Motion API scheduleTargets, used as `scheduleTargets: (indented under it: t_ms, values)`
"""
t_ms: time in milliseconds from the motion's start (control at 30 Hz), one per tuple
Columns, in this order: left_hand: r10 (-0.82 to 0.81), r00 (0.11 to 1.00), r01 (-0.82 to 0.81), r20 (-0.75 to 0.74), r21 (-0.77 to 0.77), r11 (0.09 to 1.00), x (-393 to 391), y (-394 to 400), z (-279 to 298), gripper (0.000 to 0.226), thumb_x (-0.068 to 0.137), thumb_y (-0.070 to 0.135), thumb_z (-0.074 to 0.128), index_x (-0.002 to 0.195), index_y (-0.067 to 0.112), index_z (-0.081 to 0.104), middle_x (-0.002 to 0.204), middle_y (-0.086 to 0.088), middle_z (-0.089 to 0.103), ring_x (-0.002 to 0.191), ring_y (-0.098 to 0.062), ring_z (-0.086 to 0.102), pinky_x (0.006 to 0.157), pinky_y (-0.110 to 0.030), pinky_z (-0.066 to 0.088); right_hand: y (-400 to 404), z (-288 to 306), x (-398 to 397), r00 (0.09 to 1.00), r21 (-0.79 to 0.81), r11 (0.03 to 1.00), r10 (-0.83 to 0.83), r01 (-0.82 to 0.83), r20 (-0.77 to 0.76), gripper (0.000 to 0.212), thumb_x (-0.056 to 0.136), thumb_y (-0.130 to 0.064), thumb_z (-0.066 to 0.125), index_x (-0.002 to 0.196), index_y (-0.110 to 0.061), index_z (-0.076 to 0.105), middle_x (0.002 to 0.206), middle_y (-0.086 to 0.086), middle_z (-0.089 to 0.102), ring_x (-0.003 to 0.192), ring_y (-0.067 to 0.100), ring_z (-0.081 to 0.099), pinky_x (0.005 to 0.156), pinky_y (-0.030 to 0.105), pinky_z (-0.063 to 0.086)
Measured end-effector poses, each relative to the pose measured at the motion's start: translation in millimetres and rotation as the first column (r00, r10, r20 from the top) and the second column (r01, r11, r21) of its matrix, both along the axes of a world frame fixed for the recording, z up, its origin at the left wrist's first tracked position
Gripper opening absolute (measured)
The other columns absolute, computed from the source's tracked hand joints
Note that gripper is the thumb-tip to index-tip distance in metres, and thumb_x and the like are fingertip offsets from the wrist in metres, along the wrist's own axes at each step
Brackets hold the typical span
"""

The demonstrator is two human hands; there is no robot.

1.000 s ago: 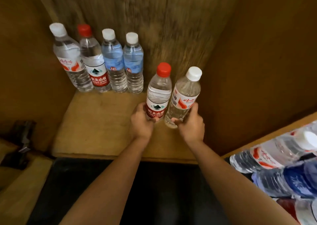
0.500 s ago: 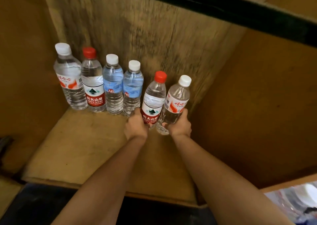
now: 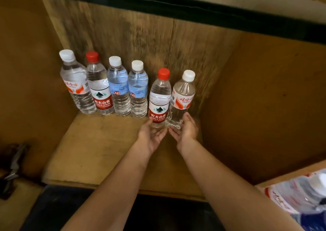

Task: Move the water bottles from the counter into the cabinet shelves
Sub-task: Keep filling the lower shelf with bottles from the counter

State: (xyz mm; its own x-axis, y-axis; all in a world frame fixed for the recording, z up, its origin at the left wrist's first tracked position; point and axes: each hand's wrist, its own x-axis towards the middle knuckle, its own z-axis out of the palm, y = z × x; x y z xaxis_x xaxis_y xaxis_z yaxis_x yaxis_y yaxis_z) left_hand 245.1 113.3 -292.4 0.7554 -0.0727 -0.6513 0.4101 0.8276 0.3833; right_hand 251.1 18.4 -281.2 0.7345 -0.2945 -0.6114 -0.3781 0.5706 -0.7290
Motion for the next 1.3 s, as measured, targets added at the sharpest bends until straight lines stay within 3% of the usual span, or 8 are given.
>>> scheduleTargets:
  t_ms: [167,533,633,833,1033,1100,1200,1300]
  values:
    - [0.064,0.997,-0.059,0.051,-0.097,0.994,14,5,12,0.04,0.098,0.023,0.04,0.132,0.0,0.045,0.132,-0.023,0.051,0.123,-0.032,0.049,0.106,-0.038,0.039,0,4,10,0.998,0.052,0.998,-0.049,0.047,0.033,0.03,0.087,-0.026,0.061,0.117,-0.018,0.06,0.118,0.013,0.063,0.075,0.022,0.062,0.056,0.028,0.052]
    - [0.112,0.993,-0.108,0.023,-0.122,0.987,35,7,26,0.033,0.098,0.014,0.038,0.124,-0.003,0.048,0.13,-0.025,0.051,0.12,-0.033,0.051,0.106,-0.041,0.039,-2,10,35,0.994,0.041,0.994,0.097,-0.099,0.043,0.049,0.087,-0.042,0.056,0.128,-0.014,0.051,0.126,0.015,0.059,0.092,0.027,0.062,0.068,0.037,0.055]
    - [0.098,0.995,-0.095,0.025,-0.103,0.99,38,10,26,0.031,0.097,0.014,0.039,0.122,-0.003,0.049,0.129,-0.024,0.052,0.12,-0.033,0.051,0.105,-0.041,0.04,-3,10,40,0.995,0.054,0.994,0.095,-0.097,0.042,0.048,0.088,-0.04,0.056,0.129,-0.016,0.05,0.13,0.015,0.056,0.112,0.034,0.058,0.085,0.046,0.051]
    - [0.059,0.998,-0.058,0.029,-0.039,0.998,40,12,22,0.034,0.096,0.009,0.039,0.127,-0.003,0.047,0.127,-0.024,0.054,0.117,-0.033,0.054,0.099,-0.039,0.046,0,9,40,0.997,0.096,0.993,0.06,-0.065,0.054,0.042,0.09,-0.035,0.054,0.127,-0.017,0.047,0.133,0.014,0.052,0.117,0.036,0.053,0.09,0.049,0.049]
    - [-0.033,0.999,0.03,0.02,0.111,0.993,48,17,30,0.034,0.095,0.013,0.048,0.125,-0.001,0.05,0.128,-0.019,0.054,0.118,-0.031,0.054,0.084,-0.034,0.05,1,11,38,0.997,0.063,0.996,0.067,-0.069,0.04,0.022,0.09,-0.037,0.053,0.106,-0.022,0.047,0.13,0.012,0.054,0.115,0.035,0.054,0.088,0.048,0.05]
    - [-0.058,0.998,0.058,-0.004,0.178,0.982,50,18,33,0.032,0.093,0.015,0.052,0.122,0.0,0.053,0.126,-0.018,0.056,0.117,-0.032,0.054,0.081,-0.029,0.05,1,9,36,0.995,0.022,0.995,0.093,-0.093,0.033,0.024,0.091,-0.038,0.052,0.112,-0.027,0.048,0.132,0.011,0.053,0.113,0.035,0.055,0.089,0.05,0.051]
    - [-0.076,0.996,0.082,-0.037,0.226,0.971,51,21,35,0.031,0.092,0.014,0.053,0.121,0.001,0.054,0.128,-0.019,0.055,0.119,-0.033,0.054,0.082,-0.028,0.05,0,8,34,0.988,-0.102,0.986,0.143,-0.136,0.062,0.04,0.094,-0.036,0.048,0.133,-0.038,0.042,0.138,0.007,0.049,0.111,0.034,0.057,0.069,0.037,0.056]
    - [-0.07,0.996,0.081,-0.061,0.209,0.975,52,24,33,0.029,0.09,0.012,0.056,0.117,0.002,0.055,0.129,-0.019,0.054,0.119,-0.035,0.053,0.083,-0.029,0.051,-2,9,34,0.985,-0.187,0.975,0.138,-0.117,0.1,0.038,0.095,-0.03,0.048,0.132,-0.034,0.046,0.136,0.007,0.051,0.103,0.028,0.059,0.051,0.025,0.052]
